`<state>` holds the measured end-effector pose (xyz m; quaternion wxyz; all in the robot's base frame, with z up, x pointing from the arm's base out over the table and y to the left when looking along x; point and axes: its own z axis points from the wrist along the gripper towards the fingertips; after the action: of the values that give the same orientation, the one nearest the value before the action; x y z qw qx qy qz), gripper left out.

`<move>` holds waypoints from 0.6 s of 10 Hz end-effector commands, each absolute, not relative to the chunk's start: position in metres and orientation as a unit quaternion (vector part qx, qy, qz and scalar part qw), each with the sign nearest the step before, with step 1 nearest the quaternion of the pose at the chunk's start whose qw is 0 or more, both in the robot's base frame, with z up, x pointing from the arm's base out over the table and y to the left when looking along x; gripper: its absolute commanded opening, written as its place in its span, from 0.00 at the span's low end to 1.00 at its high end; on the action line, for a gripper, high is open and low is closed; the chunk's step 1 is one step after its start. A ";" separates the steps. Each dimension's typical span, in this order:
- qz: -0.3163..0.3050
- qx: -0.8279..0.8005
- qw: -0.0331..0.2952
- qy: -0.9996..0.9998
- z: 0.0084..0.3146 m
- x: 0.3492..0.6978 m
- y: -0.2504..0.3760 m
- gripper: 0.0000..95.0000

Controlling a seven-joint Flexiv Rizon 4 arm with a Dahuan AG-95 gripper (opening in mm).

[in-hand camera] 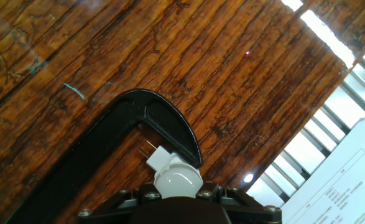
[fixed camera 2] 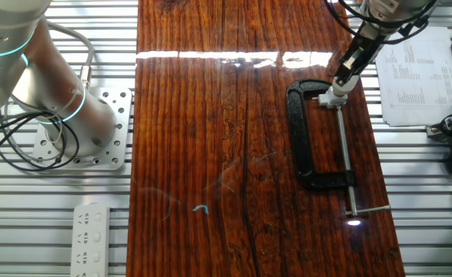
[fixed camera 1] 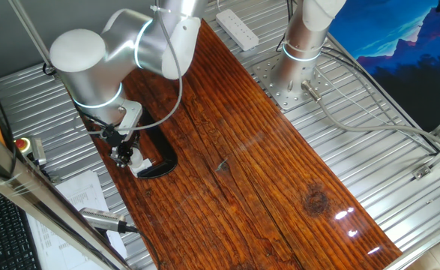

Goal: Take out the light bulb by rotating it

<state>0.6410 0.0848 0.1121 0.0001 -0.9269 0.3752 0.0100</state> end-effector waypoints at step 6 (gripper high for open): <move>0.014 -0.920 -0.004 0.391 0.114 0.642 0.085 0.80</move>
<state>0.6419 0.0855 0.1128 -0.0040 -0.9205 0.3904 0.0141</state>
